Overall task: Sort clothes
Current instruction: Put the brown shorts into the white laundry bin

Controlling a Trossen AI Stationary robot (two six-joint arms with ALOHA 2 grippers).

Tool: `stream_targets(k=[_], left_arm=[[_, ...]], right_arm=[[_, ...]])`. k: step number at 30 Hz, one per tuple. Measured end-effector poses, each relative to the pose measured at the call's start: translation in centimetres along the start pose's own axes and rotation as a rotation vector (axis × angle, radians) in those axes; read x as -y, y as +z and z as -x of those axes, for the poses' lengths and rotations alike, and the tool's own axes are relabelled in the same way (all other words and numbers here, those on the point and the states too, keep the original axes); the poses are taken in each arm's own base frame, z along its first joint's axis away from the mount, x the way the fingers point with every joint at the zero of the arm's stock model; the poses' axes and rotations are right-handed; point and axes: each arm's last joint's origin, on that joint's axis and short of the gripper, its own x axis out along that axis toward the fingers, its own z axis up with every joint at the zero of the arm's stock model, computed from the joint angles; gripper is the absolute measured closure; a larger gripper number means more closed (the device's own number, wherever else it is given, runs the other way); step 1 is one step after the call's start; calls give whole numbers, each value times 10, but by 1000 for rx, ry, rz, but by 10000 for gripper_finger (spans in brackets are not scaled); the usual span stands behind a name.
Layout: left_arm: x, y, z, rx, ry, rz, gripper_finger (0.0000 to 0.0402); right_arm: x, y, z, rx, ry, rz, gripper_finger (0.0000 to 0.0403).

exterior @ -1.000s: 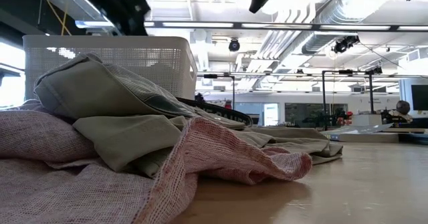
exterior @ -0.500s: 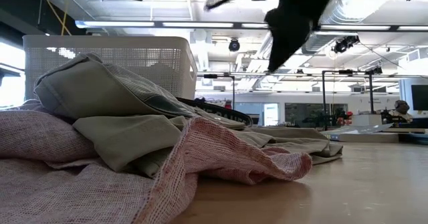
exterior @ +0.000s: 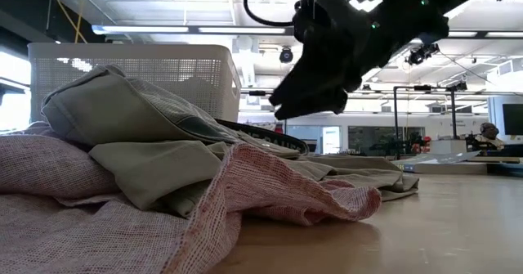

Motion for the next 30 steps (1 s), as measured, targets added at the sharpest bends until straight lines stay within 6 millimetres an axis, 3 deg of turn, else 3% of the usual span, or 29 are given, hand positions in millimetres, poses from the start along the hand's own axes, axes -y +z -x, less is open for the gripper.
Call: stream_targets(k=[7,12,16,20,25,27,30], left_arm=[[0,0,0,0,0,-7,401],[0,0,0,-1,-4,-8,401],[0,0,0,-1,-4,-8,401],[0,0,0,-2,-4,-9,401],[0,-1,0,-6,-5,-25,401],[0,-1,0,-8,-5,-32,401],[0,-2,0,-16,-6,-38,401]], right_arm=[[3,-1,-20,-31,-93,9,168],[2,-1,-46,-25,-193,63,126],[4,-5,-70,-136,-272,91,125],[3,-11,-87,-274,-314,126,191],[1,-12,-92,-315,-283,125,360],[0,-4,-85,-321,-287,129,379],[-4,15,-64,-315,-345,132,375]])
